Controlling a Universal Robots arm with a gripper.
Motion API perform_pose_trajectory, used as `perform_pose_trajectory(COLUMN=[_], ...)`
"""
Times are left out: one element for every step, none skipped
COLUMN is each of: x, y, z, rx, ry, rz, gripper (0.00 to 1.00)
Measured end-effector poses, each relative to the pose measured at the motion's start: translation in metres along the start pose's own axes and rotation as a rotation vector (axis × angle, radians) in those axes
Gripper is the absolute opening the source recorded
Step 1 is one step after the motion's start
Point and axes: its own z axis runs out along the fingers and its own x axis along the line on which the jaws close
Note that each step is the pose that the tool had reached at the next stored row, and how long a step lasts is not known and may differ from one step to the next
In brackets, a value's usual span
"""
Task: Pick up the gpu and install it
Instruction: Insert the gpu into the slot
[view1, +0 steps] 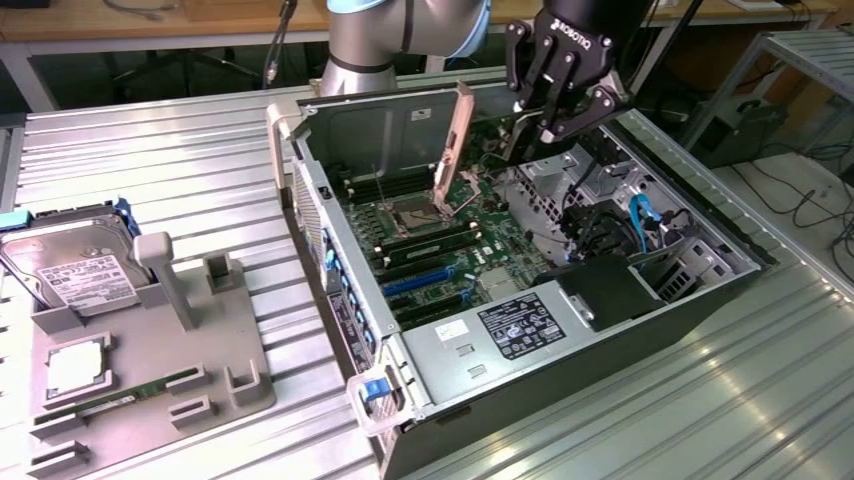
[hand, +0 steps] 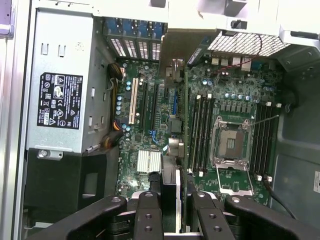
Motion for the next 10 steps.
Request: perform_pose_trajectory(x=[0.0000,0.0000,0.0000,0.0000,0.0001,0.0001,0.0001,0.0001,0.0001,0.0001], y=[-0.0001,-0.0001,-0.0001,-0.0002,-0.0003,-0.0003,-0.0003,-0.0004,-0.0004,-0.0005], z=[0.0009,0.0017,0.0027,0.0036,0.0045,0.0056,0.0063,0.0070,0.0076,0.0082], rx=[0.0001,0.0001,0.0001,0.0001,0.0001,0.0001,0.0001,0.0001,0.0001,0.0001], ry=[-0.0004,-0.0006,-0.0007,-0.0007,-0.0007,-0.0007,-0.0006,-0.0006,-0.0007,-0.0007], rz=[0.000,0.000,0.000,0.000,0.000,0.000,0.000,0.000,0.000,0.000], gripper=[0.27,0.27,0.27,0.27,0.27,0.27,0.27,0.27,0.27,0.27])
